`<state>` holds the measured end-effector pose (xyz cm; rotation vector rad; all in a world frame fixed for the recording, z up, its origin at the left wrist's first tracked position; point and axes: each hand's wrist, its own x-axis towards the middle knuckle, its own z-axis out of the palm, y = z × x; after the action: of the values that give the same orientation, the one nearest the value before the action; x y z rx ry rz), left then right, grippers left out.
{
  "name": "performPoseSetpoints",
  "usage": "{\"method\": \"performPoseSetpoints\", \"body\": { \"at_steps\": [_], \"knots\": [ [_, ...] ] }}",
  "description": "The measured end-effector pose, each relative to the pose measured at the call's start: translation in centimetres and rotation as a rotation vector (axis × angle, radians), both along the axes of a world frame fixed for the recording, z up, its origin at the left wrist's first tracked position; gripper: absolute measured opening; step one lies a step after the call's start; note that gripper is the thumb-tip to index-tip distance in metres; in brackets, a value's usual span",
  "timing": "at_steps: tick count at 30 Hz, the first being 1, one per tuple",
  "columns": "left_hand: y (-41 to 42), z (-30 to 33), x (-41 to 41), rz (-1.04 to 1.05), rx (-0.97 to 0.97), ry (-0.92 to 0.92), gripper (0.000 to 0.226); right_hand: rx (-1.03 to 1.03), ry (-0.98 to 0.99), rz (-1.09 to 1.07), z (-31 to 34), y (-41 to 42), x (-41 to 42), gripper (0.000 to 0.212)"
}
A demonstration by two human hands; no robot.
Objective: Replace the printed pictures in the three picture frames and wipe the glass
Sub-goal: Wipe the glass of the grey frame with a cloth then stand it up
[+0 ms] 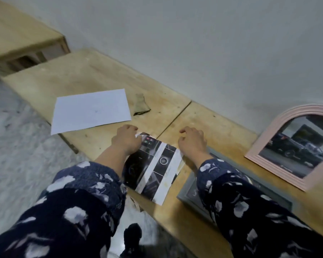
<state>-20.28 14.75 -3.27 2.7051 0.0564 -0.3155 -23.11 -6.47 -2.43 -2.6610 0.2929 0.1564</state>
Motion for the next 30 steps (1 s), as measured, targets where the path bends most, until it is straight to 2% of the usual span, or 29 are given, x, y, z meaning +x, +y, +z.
{"method": "performPoseSetpoints", "body": {
  "at_steps": [9,15,20,22,24,26,29,30],
  "knots": [
    [6.0,-1.8,7.6,-0.212,0.169,0.073,0.057,0.156,-0.009,0.046,-2.7,9.7,10.8,0.035],
    [7.8,-3.5,10.2,-0.337,0.258,0.038,0.05,0.28,-0.049,-0.081,-4.2,13.4,15.7,0.034],
    [8.2,-3.2,11.2,-0.383,0.338,0.005,0.053,0.307,-0.037,-0.165,-4.5,14.9,18.6,0.054],
    [8.2,-3.3,11.3,-0.377,0.342,0.005,0.054,0.375,-0.016,-0.229,-4.8,15.7,19.1,0.068],
    [8.3,-3.5,11.5,-0.376,0.354,-0.015,0.055,0.454,0.023,-0.318,-5.0,16.5,19.1,0.073],
    [8.2,-3.7,11.5,-0.366,0.35,-0.023,0.054,0.526,0.078,-0.395,-5.4,16.9,19.1,0.068],
    [8.1,-3.8,11.3,-0.341,0.337,-0.026,0.052,0.609,0.119,-0.427,-5.1,17.1,18.9,0.026],
    [8.1,-3.8,11.2,-0.329,0.336,-0.022,0.052,0.659,0.119,-0.447,-4.7,17.0,18.8,0.022]
  ]
}}
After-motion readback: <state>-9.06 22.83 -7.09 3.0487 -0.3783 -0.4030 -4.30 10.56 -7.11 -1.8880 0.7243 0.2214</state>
